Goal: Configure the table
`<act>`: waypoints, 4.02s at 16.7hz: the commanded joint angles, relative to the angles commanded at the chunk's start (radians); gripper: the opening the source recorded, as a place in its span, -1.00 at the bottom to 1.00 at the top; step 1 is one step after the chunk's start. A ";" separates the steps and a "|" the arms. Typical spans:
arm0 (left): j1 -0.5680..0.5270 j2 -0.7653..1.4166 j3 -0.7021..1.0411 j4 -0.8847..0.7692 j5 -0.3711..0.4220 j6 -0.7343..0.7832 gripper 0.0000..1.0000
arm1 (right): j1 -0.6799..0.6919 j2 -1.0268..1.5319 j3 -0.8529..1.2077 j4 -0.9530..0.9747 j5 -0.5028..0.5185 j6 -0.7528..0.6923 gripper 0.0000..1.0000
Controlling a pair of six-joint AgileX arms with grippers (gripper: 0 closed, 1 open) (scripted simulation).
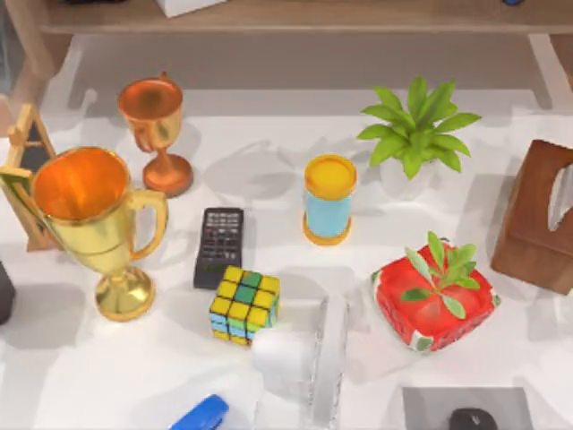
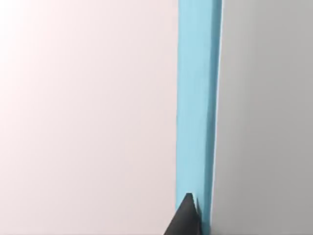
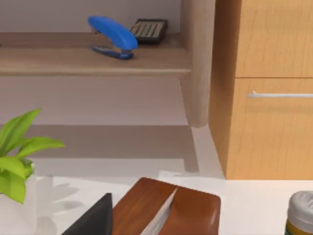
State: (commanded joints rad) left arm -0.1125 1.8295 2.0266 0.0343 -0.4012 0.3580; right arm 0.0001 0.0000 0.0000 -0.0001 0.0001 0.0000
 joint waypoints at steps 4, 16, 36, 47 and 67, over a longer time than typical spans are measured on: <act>0.312 -0.017 -0.242 0.098 0.124 0.266 -1.00 | 0.000 0.000 0.000 0.000 0.000 0.000 1.00; 0.815 0.028 -0.987 0.405 0.623 1.091 -1.00 | 0.000 0.000 0.000 0.000 0.000 0.000 1.00; 0.599 0.122 -1.020 0.602 0.914 1.372 -1.00 | 0.000 0.000 0.000 0.000 0.000 0.000 1.00; 0.579 0.163 -0.978 0.597 0.900 1.367 -0.25 | 0.000 0.000 0.000 0.000 0.000 0.000 1.00; 0.592 0.134 -1.010 0.603 0.910 1.367 1.00 | 0.000 0.000 0.000 0.000 0.000 0.000 1.00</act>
State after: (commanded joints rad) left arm 0.4798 1.9630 1.0165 0.6371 0.5084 1.7247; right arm 0.0001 0.0000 0.0000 -0.0001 0.0001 0.0000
